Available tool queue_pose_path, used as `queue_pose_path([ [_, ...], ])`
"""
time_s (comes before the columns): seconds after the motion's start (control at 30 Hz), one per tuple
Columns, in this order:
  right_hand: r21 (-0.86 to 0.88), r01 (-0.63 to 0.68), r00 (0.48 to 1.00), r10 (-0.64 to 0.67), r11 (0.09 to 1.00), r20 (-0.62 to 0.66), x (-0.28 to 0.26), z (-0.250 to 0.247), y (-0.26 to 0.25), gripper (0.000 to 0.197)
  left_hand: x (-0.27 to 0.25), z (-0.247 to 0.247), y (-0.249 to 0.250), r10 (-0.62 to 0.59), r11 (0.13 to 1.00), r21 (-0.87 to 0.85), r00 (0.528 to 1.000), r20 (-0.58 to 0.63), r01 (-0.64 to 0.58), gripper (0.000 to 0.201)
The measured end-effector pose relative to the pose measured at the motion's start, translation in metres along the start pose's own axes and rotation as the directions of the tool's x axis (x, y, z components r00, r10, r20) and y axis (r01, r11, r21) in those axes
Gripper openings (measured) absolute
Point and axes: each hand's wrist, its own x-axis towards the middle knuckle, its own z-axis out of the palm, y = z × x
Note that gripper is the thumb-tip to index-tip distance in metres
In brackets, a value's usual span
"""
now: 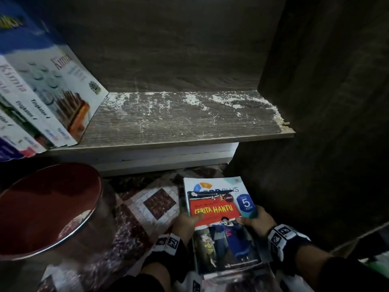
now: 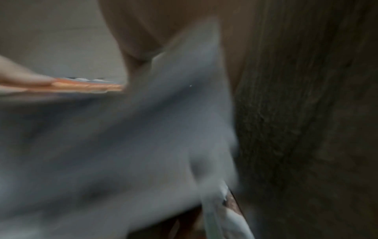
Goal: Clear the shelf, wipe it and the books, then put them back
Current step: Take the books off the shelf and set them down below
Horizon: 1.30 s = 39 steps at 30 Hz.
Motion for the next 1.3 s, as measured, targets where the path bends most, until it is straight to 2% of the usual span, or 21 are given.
queue_pose_path([
  [0.07, 0.018, -0.06, 0.998, 0.059, 0.998, 0.024, 0.012, 0.003, 0.005, 0.069, 0.002, -0.004, -0.002, 0.017, 0.99, 0.14, 0.999, -0.04, -0.011, 0.059],
  [0.13, -0.02, -0.089, 0.995, 0.09, 0.996, 0.041, 0.018, 0.006, 0.003, 0.069, 0.0, -0.007, 0.0, 0.018, 0.982, 0.188, 0.997, -0.075, -0.003, 0.049],
  [0.23, -0.209, -0.069, 0.998, 0.069, 0.976, -0.009, 0.009, 0.01, -0.017, 0.068, -0.014, -0.009, 0.006, 0.044, 0.976, 0.217, 0.997, -0.069, -0.028, 0.049],
  [0.3, -0.415, 0.022, 0.995, -0.062, 0.909, -0.082, -0.012, 0.013, -0.038, 0.063, -0.029, -0.012, 0.015, 0.053, 0.967, 0.252, 0.998, -0.045, -0.04, 0.045],
  [0.33, -0.457, 0.099, 0.982, -0.162, 0.884, -0.1, -0.025, 0.017, -0.05, 0.056, -0.037, -0.015, 0.02, 0.07, 0.963, 0.264, 0.996, -0.061, -0.051, 0.032],
  [0.37, -0.444, 0.187, 0.961, -0.257, 0.876, -0.103, -0.037, 0.023, -0.062, 0.049, -0.045, -0.02, 0.028, 0.083, 0.965, 0.257, 0.992, -0.09, -0.057, 0.014],
  [0.4, -0.391, 0.274, 0.936, -0.337, 0.879, -0.1, -0.05, 0.03, -0.074, 0.043, -0.049, -0.026, 0.035, 0.106, 0.966, 0.248, 0.987, -0.12, -0.074, 0.004],
  [0.43, -0.324, 0.359, 0.907, -0.409, 0.875, -0.101, -0.063, 0.036, -0.089, 0.038, -0.054, -0.035, 0.042, 0.131, 0.966, 0.241, 0.979, -0.158, -0.091, 0.014],
  [0.5, -0.187, 0.499, 0.849, -0.52, 0.846, -0.088, -0.091, 0.049, -0.122, 0.023, -0.068, -0.055, 0.064, 0.192, 0.958, 0.252, 0.961, -0.199, -0.139, 0.019],
  [0.57, -0.096, 0.638, 0.763, -0.644, 0.764, -0.062, -0.12, 0.059, -0.16, 0.019, -0.085, -0.079, 0.088, 0.275, 0.932, 0.305, 0.928, -0.25, -0.194, 0.027],
  [0.63, -0.048, 0.754, 0.652, -0.756, 0.655, -0.059, -0.146, 0.065, -0.196, 0.019, -0.108, -0.101, 0.116, 0.376, 0.902, 0.346, 0.865, -0.333, -0.259, 0.033],
  [0.7, -0.001, 0.822, 0.57, -0.821, 0.57, -0.032, -0.169, 0.069, -0.232, 0.02, -0.134, -0.122, 0.145, 0.484, 0.845, 0.45, 0.769, -0.418, -0.288, 0.032],
  [0.77, 0.035, 0.854, 0.519, -0.854, 0.519, -0.009, -0.19, 0.07, -0.266, 0.021, -0.161, -0.141, 0.172, 0.577, 0.785, 0.539, 0.674, -0.46, -0.304, 0.03],
  [0.87, 0.078, 0.88, 0.47, -0.883, 0.469, 0.004, -0.215, 0.072, -0.311, 0.026, -0.198, -0.168, 0.208, 0.674, 0.709, 0.621, 0.581, -0.456, -0.334, 0.03],
  [1.0, 0.148, 0.875, 0.457, -0.887, 0.461, 0.062, -0.23, 0.075, -0.346, 0.04, -0.228, -0.202, 0.247, 0.733, 0.655, 0.691, 0.479, -0.483, -0.306, 0.045],
  [1.13, 0.2, 0.86, 0.457, -0.883, 0.469, 0.105, -0.235, 0.086, -0.367, 0.05, -0.242, -0.22, 0.271, 0.79, 0.607, 0.721, 0.356, -0.5, -0.335, 0.054],
  [1.23, 0.273, 0.824, 0.48, -0.868, 0.496, 0.126, -0.237, 0.095, -0.376, 0.061, -0.243, -0.217, 0.278, 0.792, 0.61, 0.711, 0.235, -0.564, -0.349, 0.057],
  [1.3, 0.313, 0.808, 0.476, -0.866, 0.499, 0.151, -0.239, 0.099, -0.378, 0.065, -0.239, -0.212, 0.279, 0.768, 0.633, 0.688, 0.177, -0.615, -0.356, 0.058],
])
